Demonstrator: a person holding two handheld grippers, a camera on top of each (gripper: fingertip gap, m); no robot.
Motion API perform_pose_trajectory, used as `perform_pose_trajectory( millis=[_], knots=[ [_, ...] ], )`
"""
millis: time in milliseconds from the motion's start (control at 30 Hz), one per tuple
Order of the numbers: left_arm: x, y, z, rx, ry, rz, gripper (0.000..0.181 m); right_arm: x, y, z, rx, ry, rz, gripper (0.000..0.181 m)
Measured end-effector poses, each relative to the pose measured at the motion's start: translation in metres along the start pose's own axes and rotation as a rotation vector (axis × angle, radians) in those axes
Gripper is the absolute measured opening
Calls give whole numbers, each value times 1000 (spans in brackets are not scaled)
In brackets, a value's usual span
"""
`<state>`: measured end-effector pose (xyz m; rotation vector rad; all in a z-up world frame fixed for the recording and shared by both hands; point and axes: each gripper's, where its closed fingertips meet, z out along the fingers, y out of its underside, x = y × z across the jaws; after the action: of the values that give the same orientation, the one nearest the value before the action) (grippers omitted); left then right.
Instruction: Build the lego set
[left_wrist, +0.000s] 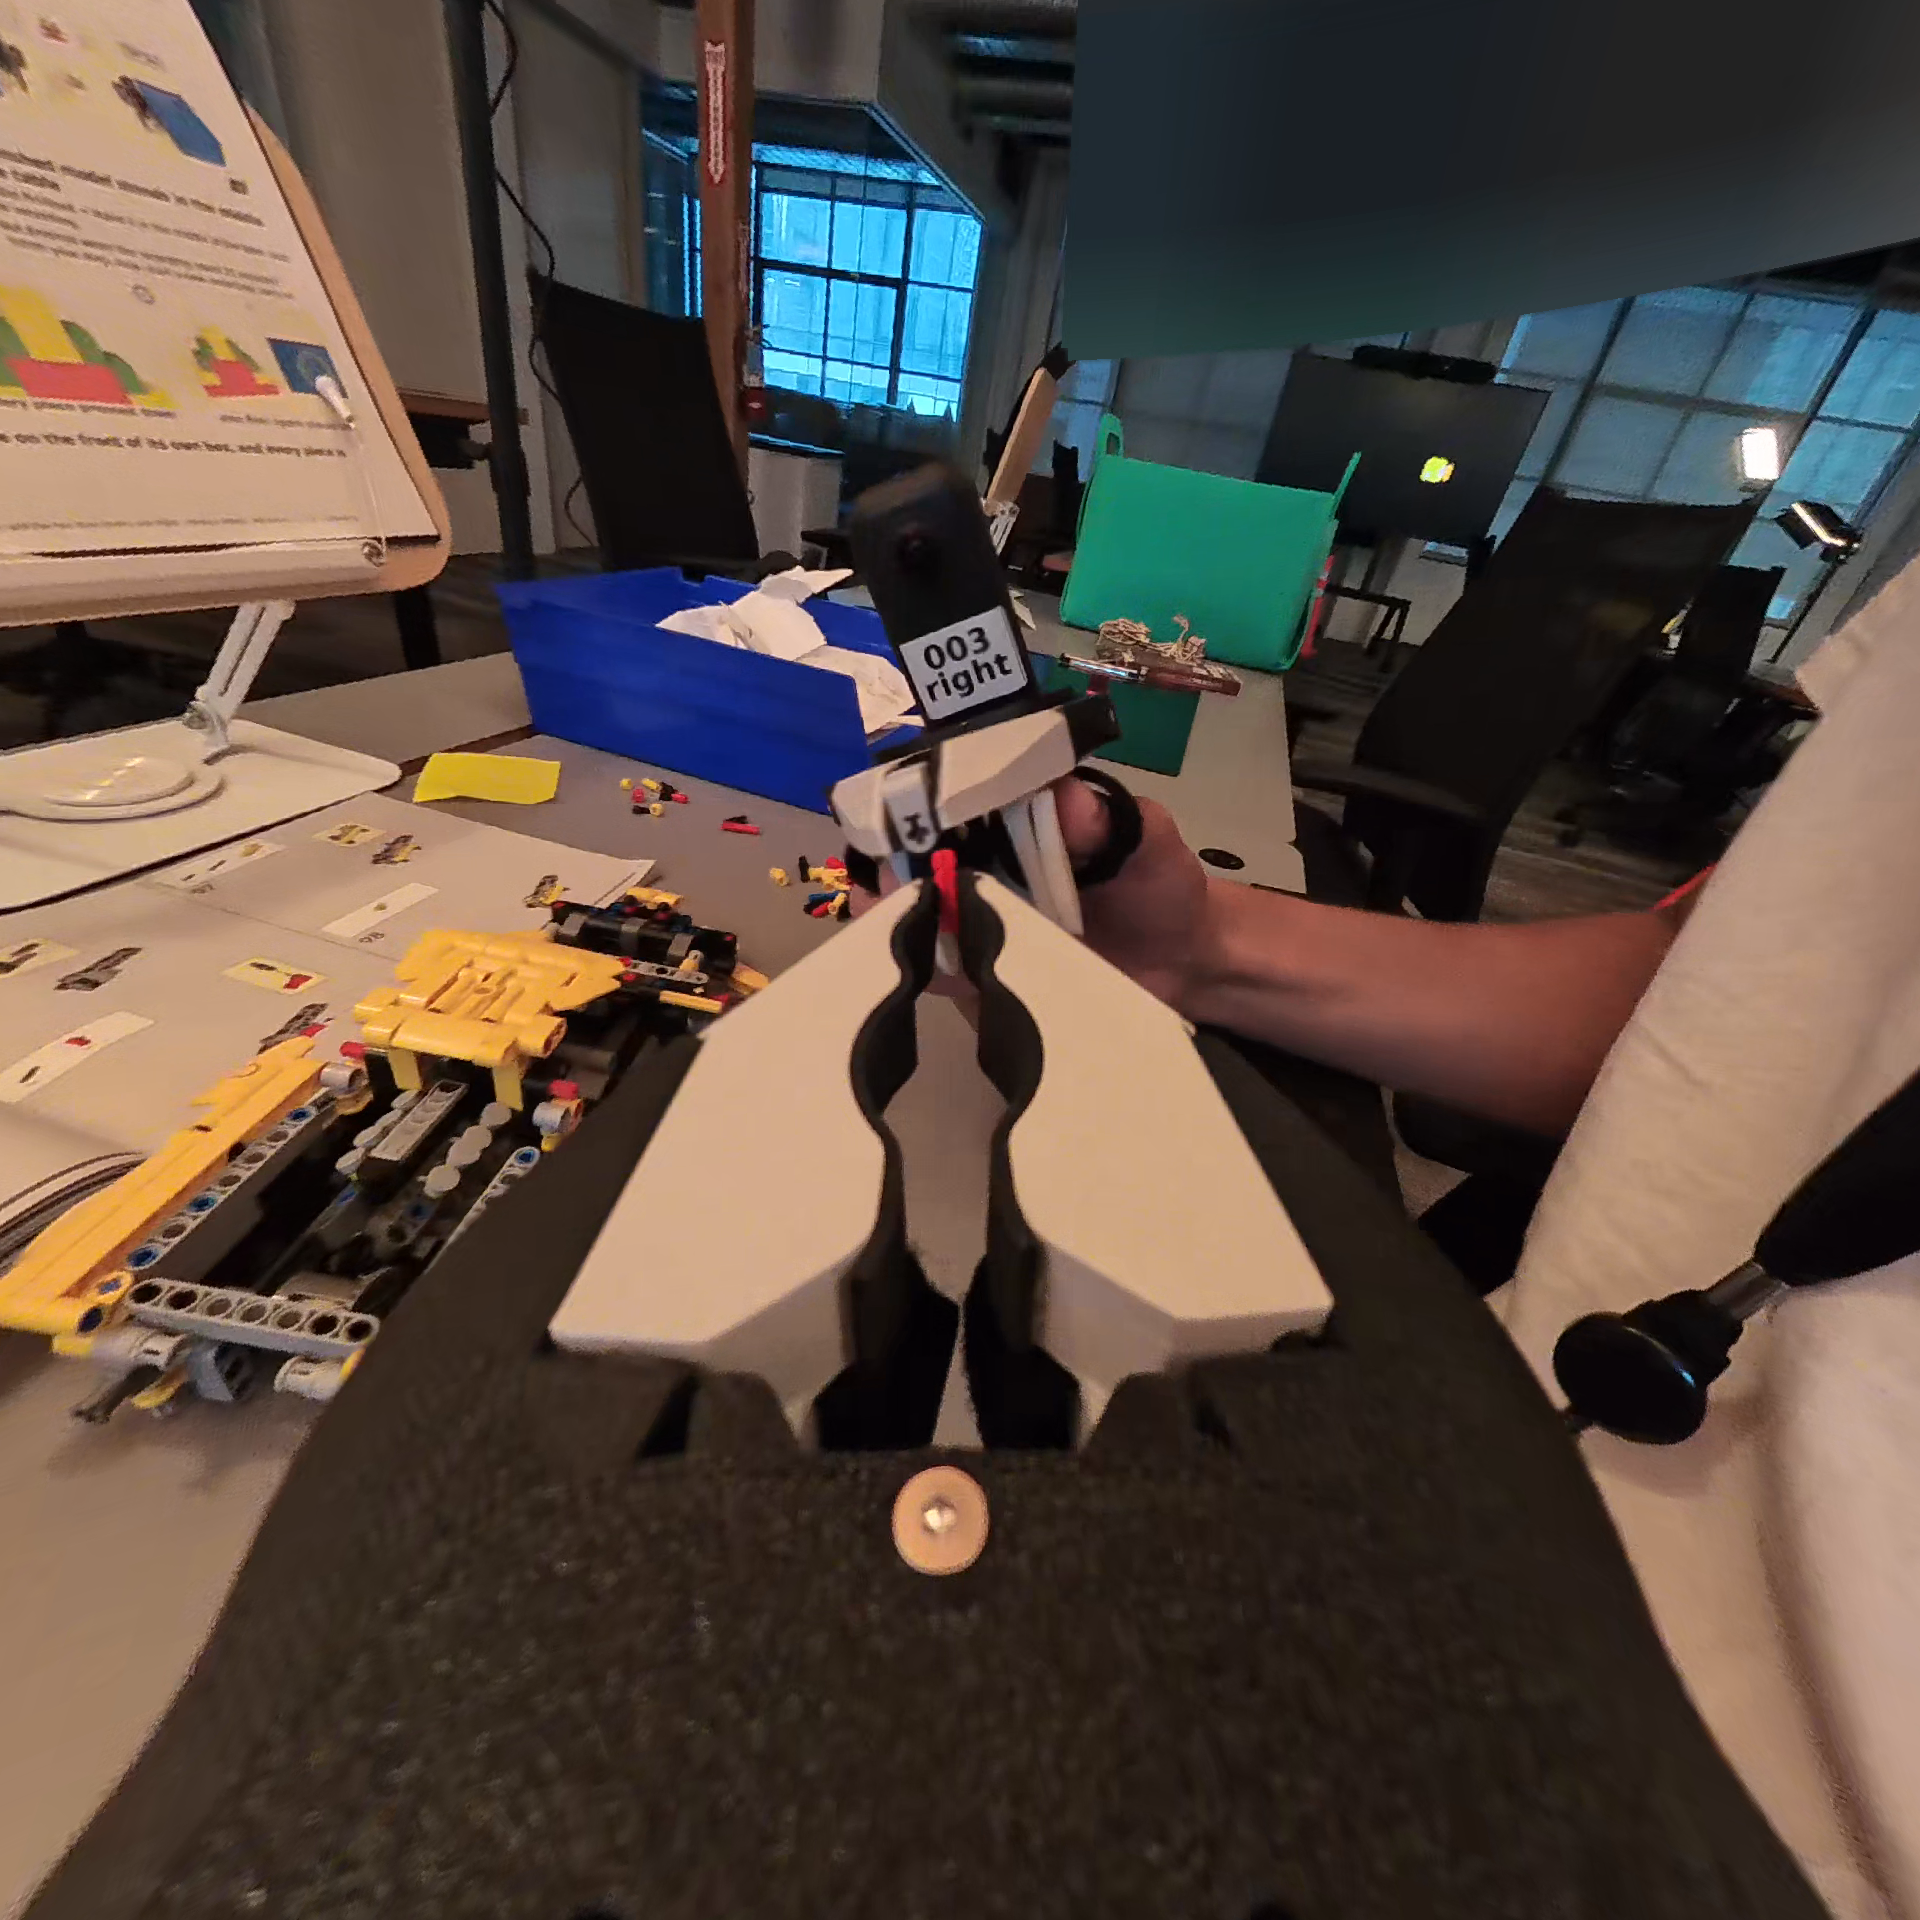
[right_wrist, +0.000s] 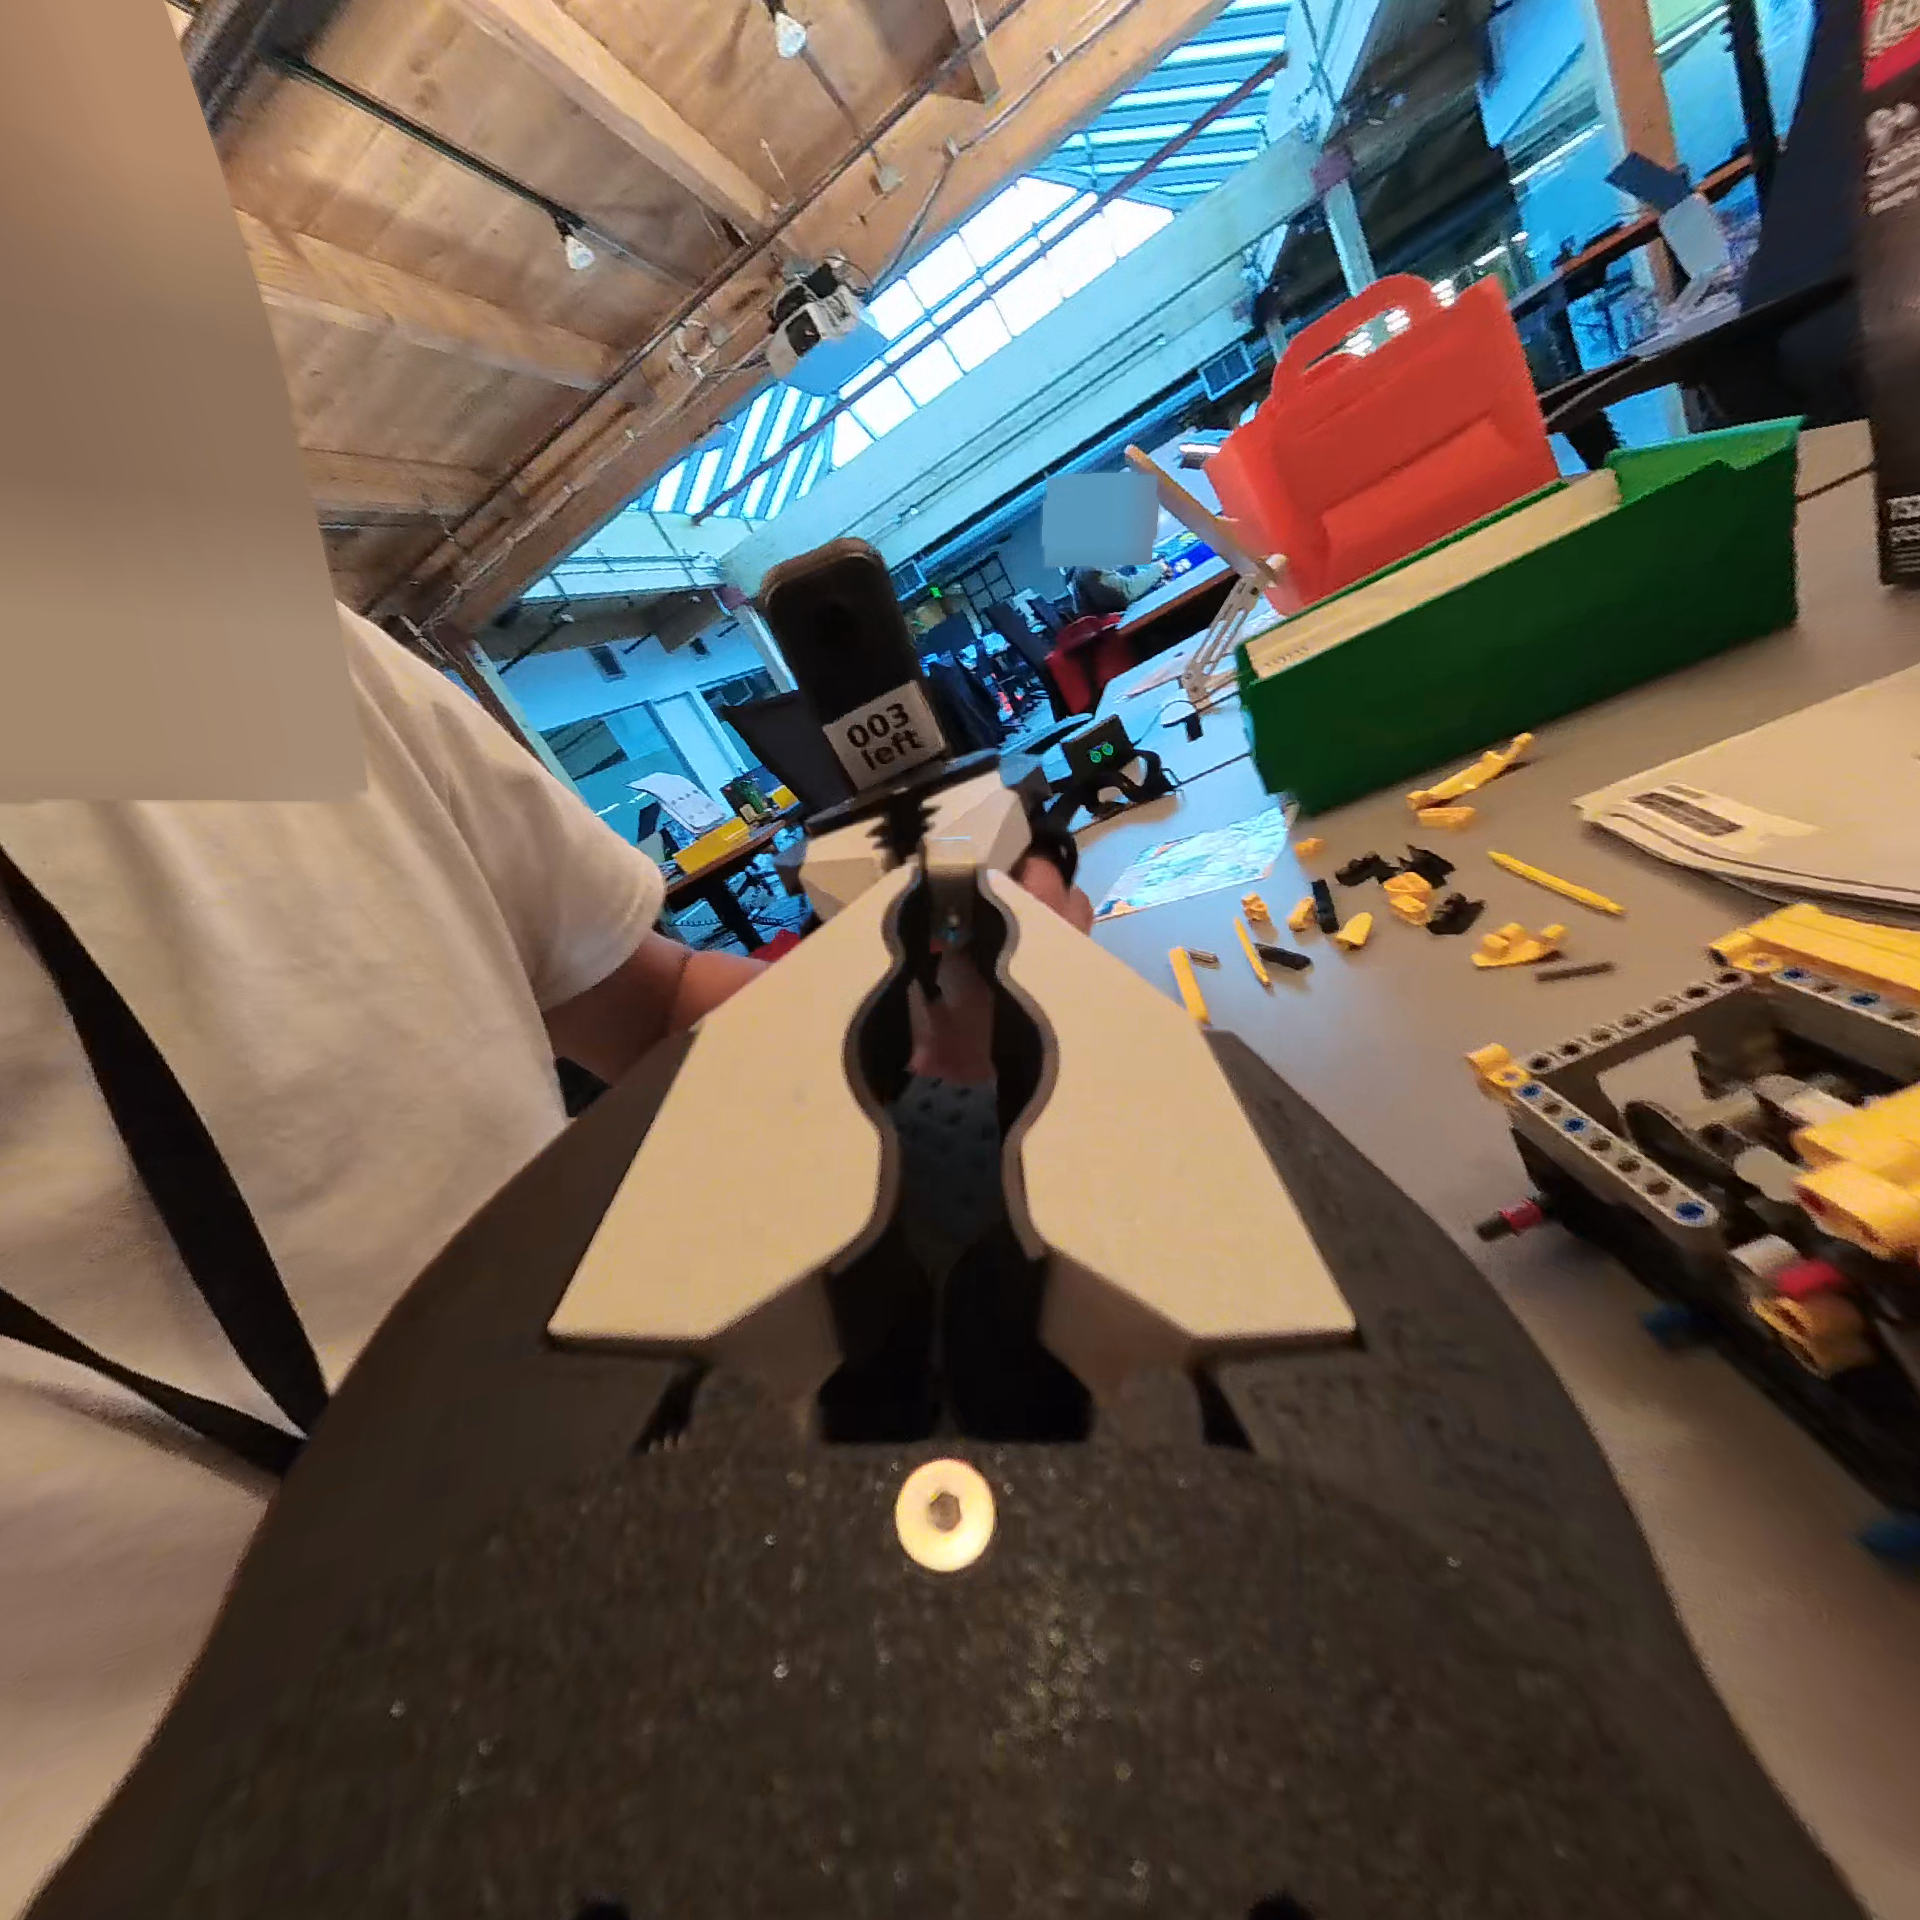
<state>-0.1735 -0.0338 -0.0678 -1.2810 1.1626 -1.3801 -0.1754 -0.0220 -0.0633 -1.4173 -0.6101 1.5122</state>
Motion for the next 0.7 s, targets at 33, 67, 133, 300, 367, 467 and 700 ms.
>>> perform_pose_trajectory(
  millis=[33, 67, 133, 300, 367, 467, 700],
  knots=[
    [1, -1, 0, 6, 4, -4, 3, -4, 1, 3, -7, -18, 2, 6],
    [3, -2, 0, 12, 12, -12, 3, -6, 2, 5, -17, -22, -3, 6],
    [4, -3, 0, 16, 12, -20, 3, -7, 1, 6, -13, -24, -6, 6],
    [9, -4, 2, 29, 41, -49, 3, -12, 3, 9, -23, -53, -1, 6],
    [10, 0, 5, 18, 46, -66, 1, -12, 7, 13, -41, -50, -9, 7],
    [9, -2, 6, 53, 42, -98, 1, -10, 4, 14, -43, -42, -15, 6],
    [4, -15, -3, 138, 43, -101, 0, -5, -29, -17, 92, -11, -17, 6]
  ],
)
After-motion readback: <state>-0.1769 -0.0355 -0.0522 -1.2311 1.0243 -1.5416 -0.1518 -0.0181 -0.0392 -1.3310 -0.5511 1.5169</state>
